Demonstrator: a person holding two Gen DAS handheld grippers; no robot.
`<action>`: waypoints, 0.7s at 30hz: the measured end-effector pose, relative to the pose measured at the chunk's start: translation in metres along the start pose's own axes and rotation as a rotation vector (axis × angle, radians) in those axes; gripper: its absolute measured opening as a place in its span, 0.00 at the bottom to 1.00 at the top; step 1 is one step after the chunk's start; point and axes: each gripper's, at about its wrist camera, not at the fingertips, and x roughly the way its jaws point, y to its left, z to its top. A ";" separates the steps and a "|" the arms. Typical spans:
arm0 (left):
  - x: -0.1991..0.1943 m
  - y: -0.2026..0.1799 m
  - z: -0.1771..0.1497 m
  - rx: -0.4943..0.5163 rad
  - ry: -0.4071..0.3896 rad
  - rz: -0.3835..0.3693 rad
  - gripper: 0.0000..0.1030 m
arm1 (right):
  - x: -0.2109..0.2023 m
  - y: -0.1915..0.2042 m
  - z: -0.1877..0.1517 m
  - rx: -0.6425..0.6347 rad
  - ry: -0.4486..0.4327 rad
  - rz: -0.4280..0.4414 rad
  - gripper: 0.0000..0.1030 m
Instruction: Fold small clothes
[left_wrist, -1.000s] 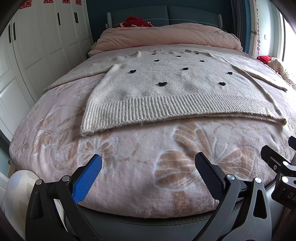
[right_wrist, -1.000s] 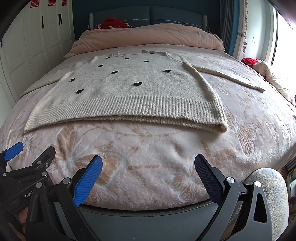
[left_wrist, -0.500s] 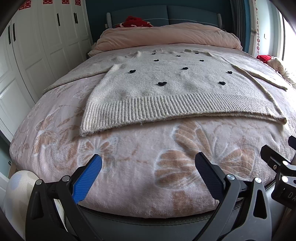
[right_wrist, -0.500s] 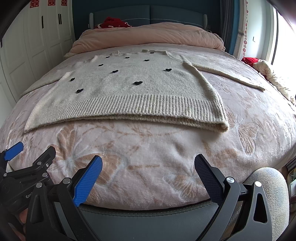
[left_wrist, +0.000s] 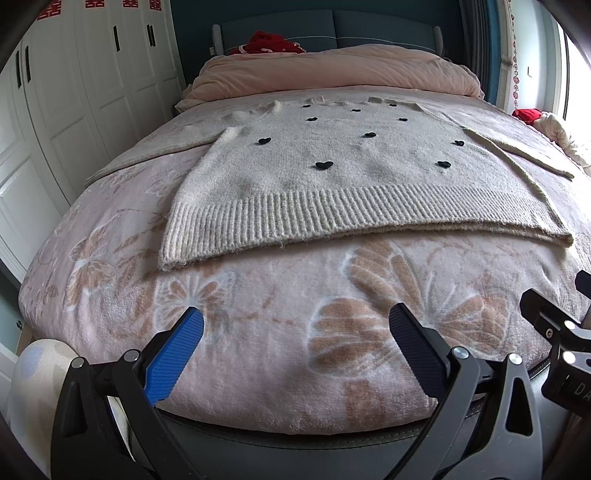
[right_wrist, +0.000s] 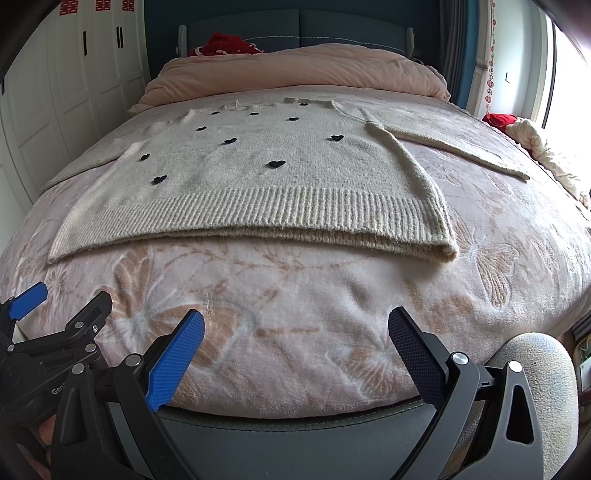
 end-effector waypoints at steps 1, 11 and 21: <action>0.000 0.000 0.000 -0.001 0.000 -0.003 0.95 | 0.000 0.000 0.000 0.001 0.001 0.001 0.95; 0.000 0.007 0.009 -0.009 0.024 -0.015 0.95 | 0.006 -0.052 0.036 0.125 -0.066 -0.026 0.95; 0.012 0.022 0.062 -0.109 0.026 -0.014 0.95 | 0.084 -0.278 0.156 0.480 -0.109 -0.231 0.95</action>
